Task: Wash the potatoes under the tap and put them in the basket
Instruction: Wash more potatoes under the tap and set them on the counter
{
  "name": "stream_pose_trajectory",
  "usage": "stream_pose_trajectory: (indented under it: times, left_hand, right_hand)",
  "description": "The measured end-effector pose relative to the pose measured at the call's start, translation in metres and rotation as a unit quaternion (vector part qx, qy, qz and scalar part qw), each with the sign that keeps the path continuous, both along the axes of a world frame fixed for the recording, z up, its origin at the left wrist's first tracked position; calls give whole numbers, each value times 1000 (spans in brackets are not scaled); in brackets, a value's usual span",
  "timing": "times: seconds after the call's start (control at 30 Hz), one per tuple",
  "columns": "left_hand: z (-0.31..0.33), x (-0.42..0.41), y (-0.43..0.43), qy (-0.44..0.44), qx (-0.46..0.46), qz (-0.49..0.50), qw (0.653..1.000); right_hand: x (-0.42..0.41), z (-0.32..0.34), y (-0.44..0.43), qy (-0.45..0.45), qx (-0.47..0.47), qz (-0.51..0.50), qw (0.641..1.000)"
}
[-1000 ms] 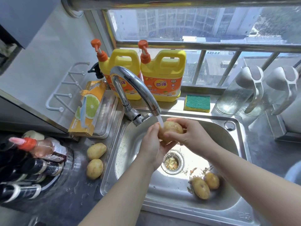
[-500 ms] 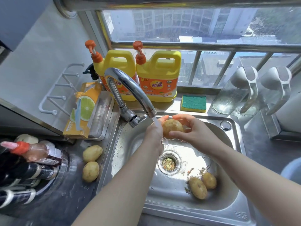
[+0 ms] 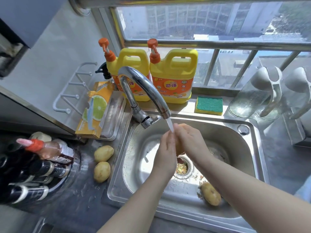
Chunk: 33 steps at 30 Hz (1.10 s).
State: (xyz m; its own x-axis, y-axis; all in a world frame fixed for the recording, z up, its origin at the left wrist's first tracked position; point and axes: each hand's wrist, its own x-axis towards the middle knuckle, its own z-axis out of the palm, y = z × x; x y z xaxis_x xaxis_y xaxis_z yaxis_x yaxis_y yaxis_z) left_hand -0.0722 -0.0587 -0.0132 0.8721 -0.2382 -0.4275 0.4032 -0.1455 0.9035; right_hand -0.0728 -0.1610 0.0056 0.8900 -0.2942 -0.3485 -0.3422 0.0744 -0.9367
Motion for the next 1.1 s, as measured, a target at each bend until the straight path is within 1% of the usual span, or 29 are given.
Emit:
stream_pose_trajectory:
  times: [0.03, 0.1, 0.2, 0.27, 0.33, 0.4, 0.47, 0.53, 0.67, 0.77, 0.8, 0.87, 0.93, 1.1]
  left_hand:
    - [1, -2, 1, -5, 0, -14, 1000]
    - [2, -4, 4, -11, -10, -21, 1000]
    - [5, -2, 8, 12, -52, 12, 999]
    - [4, 2, 11, 33, -62, 26, 997]
    - [3, 3, 13, 26, -51, 12, 998]
    - [2, 1, 14, -7, -17, -13, 1000]
    - [3, -2, 14, -45, 0, -22, 999]
    - [4, -3, 14, -70, 6, -15, 997]
    - [4, -9, 19, -119, 37, -24, 992]
    - [3, -14, 20, -116, 41, -19, 992]
    - [2, -14, 20, -102, 36, -14, 994]
    - [1, -12, 20, -82, 30, -10, 996]
    - [1, -11, 19, -81, 34, -17, 996]
    - [9, -15, 18, -159, 95, -41, 982]
  right_hand:
    - [1, 1, 0, 3, 7, -11, 1000]
    - [2, 2, -1, 6, 5, 8, 1000]
    - [-2, 7, -7, 9, 38, 68, 997]
    - [-6, 2, -9, 11, 48, 90, 995]
    - [-9, 0, -8, 12, 39, 101, 994]
    - [-9, 1, -8, 0, 27, 96, 995]
    - [-8, 4, -7, -21, 39, 104, 994]
    - [-6, 5, -5, -13, 56, 97, 994]
    - [-3, 3, -7, 56, 121, 66, 989]
    - [-3, 3, -6, 61, 185, 35, 980]
    - [-5, 1, -4, 50, 189, 35, 980]
    - [-9, -5, 2, 28, 145, 57, 987]
    - [-12, -10, 5, 32, 120, 59, 991]
    - [-10, -14, 8, 0, 159, 35, 987]
